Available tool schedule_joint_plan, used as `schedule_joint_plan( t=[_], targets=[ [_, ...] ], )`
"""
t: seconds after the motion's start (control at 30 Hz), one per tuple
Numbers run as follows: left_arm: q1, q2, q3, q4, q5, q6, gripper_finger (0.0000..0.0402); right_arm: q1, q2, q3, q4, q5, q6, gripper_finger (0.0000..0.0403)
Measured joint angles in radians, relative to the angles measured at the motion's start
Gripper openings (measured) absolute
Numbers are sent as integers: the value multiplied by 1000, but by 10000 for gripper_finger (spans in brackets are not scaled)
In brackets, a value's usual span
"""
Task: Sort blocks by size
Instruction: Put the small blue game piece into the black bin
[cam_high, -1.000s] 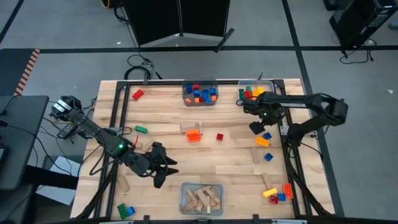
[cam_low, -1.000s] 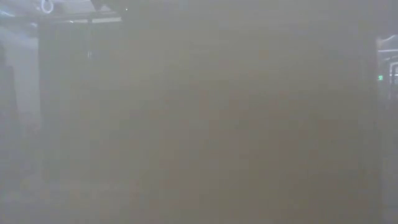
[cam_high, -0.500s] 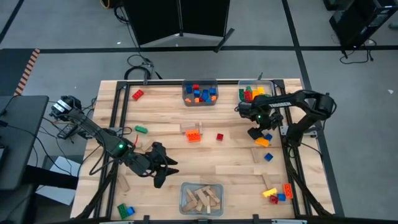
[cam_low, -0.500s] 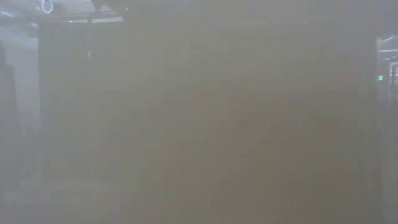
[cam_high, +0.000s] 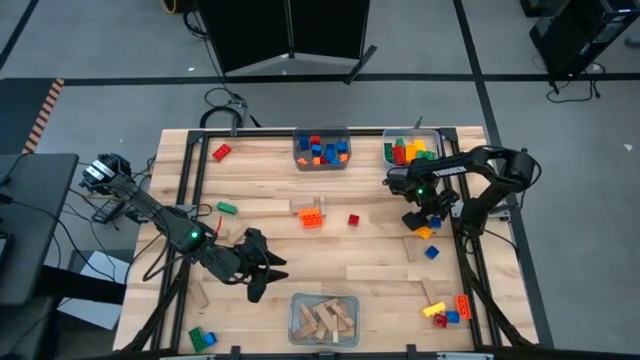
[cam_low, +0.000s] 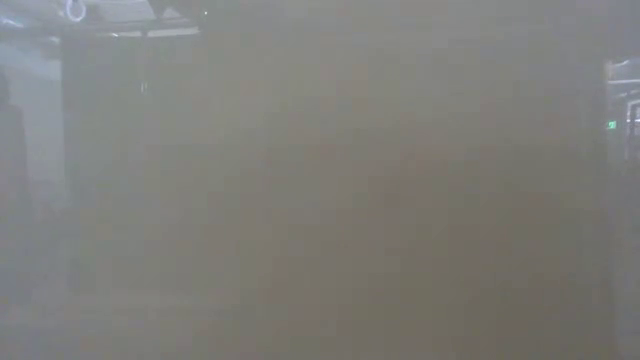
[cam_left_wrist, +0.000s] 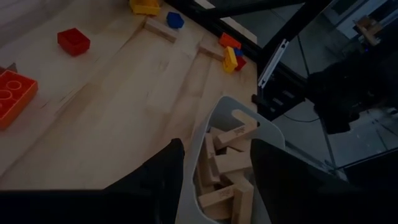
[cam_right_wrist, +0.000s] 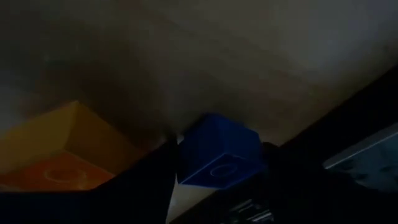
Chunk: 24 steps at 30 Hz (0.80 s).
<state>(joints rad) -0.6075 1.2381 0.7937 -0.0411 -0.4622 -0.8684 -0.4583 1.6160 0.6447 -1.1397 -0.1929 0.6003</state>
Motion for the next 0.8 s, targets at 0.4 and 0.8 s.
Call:
schedule_joint_plan(
  t=[0.4, 0.8],
  targets=[
    [0, 0, 0, 54, 2, 0, 192, 14, 1, -10, -10, -1, -9, 207],
    [0, 0, 0, 82, 3, 0, 192, 60, -138, 161, -14, 74, -21, 210]
  ],
)
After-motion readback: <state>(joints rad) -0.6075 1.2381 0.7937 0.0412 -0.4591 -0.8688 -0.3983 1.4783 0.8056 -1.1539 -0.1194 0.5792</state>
